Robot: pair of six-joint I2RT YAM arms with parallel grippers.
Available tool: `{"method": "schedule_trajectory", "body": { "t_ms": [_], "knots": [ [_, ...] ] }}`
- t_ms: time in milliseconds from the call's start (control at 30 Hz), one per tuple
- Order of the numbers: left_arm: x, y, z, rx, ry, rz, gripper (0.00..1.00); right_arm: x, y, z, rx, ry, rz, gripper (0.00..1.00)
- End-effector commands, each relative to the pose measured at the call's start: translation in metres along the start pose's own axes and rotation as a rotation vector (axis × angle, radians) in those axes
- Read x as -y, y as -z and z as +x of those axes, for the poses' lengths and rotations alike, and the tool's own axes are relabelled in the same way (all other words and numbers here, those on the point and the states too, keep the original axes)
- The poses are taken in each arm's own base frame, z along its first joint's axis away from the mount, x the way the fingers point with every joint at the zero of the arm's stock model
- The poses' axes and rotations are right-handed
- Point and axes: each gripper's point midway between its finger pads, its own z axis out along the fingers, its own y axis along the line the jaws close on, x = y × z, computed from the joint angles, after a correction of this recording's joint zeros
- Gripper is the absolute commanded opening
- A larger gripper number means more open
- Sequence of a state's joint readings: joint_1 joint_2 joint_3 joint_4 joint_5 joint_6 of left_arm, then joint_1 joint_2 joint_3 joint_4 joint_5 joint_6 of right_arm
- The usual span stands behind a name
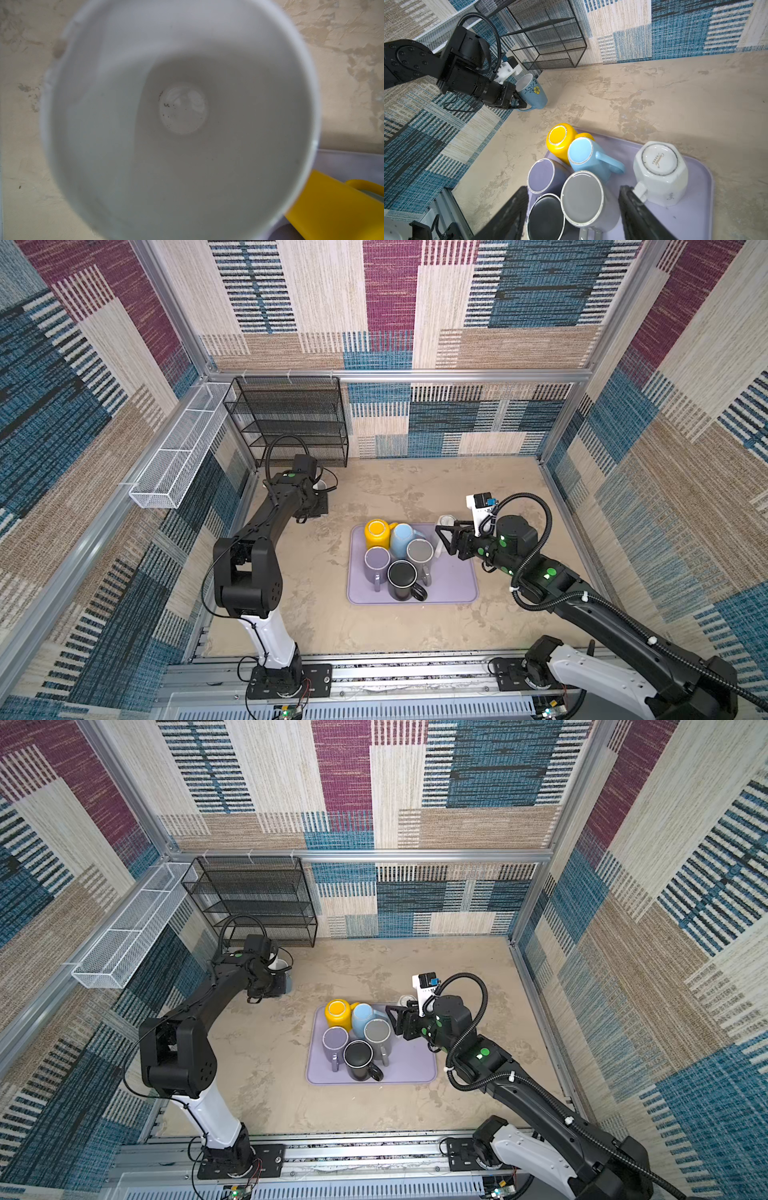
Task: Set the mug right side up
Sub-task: 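Lower the upright blue dotted mug onto the table beside the tray with the left gripper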
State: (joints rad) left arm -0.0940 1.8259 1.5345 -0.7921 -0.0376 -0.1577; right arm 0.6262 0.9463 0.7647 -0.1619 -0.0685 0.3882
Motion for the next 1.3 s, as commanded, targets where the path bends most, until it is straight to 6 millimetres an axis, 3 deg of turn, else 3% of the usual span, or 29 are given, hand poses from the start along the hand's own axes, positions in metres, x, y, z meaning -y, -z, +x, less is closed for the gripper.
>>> {"method": "schedule_trajectory", "body": {
  "t_ms": [0, 433, 1267],
  "knots": [
    [0.009, -0.005, -0.015, 0.043, -0.029, 0.046, 0.0, 0.002, 0.0, -0.002, 0.01, 0.004, 0.01, 0.72],
    [0.011, -0.03, -0.015, 0.027, -0.01, 0.052, 0.0, 0.001, -0.001, -0.003, 0.004, 0.004, 0.006, 0.72],
    [0.01, -0.051, -0.004, -0.017, -0.05, 0.02, 0.0, 0.001, -0.002, -0.002, -0.002, 0.011, 0.01, 0.75]
  ]
}}
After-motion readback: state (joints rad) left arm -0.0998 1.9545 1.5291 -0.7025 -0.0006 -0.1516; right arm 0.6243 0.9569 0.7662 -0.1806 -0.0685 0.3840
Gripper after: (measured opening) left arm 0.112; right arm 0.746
